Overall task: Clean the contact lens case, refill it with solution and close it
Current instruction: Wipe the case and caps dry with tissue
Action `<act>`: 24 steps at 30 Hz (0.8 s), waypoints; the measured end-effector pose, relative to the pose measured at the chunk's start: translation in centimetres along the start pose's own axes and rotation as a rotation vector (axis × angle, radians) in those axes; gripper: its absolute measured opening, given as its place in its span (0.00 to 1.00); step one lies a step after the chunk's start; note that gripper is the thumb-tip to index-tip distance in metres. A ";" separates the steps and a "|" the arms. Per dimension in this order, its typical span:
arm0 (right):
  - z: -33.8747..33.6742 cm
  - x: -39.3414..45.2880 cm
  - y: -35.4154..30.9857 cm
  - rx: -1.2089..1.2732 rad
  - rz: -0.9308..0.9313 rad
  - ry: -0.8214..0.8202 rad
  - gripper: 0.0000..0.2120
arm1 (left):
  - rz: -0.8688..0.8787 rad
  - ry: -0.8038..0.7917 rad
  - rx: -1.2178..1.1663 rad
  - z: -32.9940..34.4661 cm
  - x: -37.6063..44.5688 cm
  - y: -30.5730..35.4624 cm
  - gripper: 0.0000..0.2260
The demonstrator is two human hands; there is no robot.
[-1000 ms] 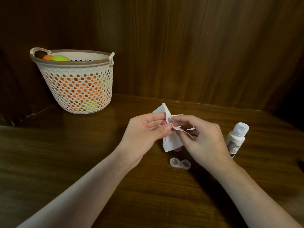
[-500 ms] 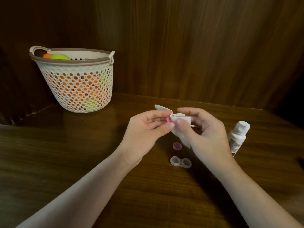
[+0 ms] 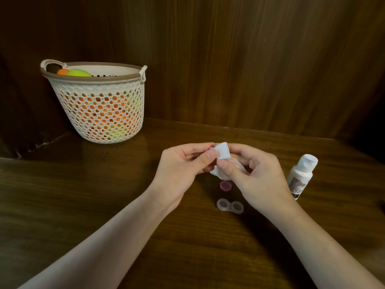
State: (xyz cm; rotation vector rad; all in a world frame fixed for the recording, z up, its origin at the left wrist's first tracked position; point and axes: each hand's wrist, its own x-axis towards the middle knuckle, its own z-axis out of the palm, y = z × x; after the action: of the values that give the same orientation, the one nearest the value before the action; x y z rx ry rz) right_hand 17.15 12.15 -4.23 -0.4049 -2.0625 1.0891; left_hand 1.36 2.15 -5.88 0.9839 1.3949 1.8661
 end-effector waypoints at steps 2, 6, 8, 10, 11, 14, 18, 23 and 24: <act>-0.2 0.1 0.3 0.053 0.038 0.011 0.14 | 0.026 0.002 0.037 0.1 0.0 -0.2 0.14; -0.4 0.2 0.4 0.125 0.075 0.021 0.11 | 0.043 -0.007 0.072 0.2 0.0 -0.3 0.15; -0.6 0.3 0.3 0.184 0.097 0.034 0.11 | 0.046 -0.009 0.064 0.2 0.0 -0.3 0.16; -0.6 0.4 0.3 0.264 0.130 0.045 0.12 | 0.050 -0.024 0.056 0.3 0.0 -0.2 0.15; -0.6 0.4 0.4 0.298 0.147 0.049 0.12 | 0.054 -0.037 0.057 0.3 -0.1 -0.2 0.15; -0.7 0.5 0.4 0.316 0.189 0.077 0.13 | 0.066 -0.073 0.081 0.5 -0.2 -0.2 0.16; -0.6 0.5 0.8 0.182 0.168 0.154 0.09 | 0.054 -0.088 0.064 0.6 -0.2 -0.2 0.16; -0.5 0.4 1.0 0.052 0.097 0.117 0.06 | 0.074 -0.082 0.065 0.6 -0.2 0.0 0.15; -0.6 0.4 1.0 0.060 0.081 0.095 0.07 | 0.078 -0.065 0.060 0.6 -0.2 0.0 0.16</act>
State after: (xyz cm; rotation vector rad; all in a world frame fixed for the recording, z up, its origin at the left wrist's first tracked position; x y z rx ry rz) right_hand 17.26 13.29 -4.63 -0.5043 -1.9400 1.1548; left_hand 1.97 2.25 -5.81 1.1338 1.3988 1.8408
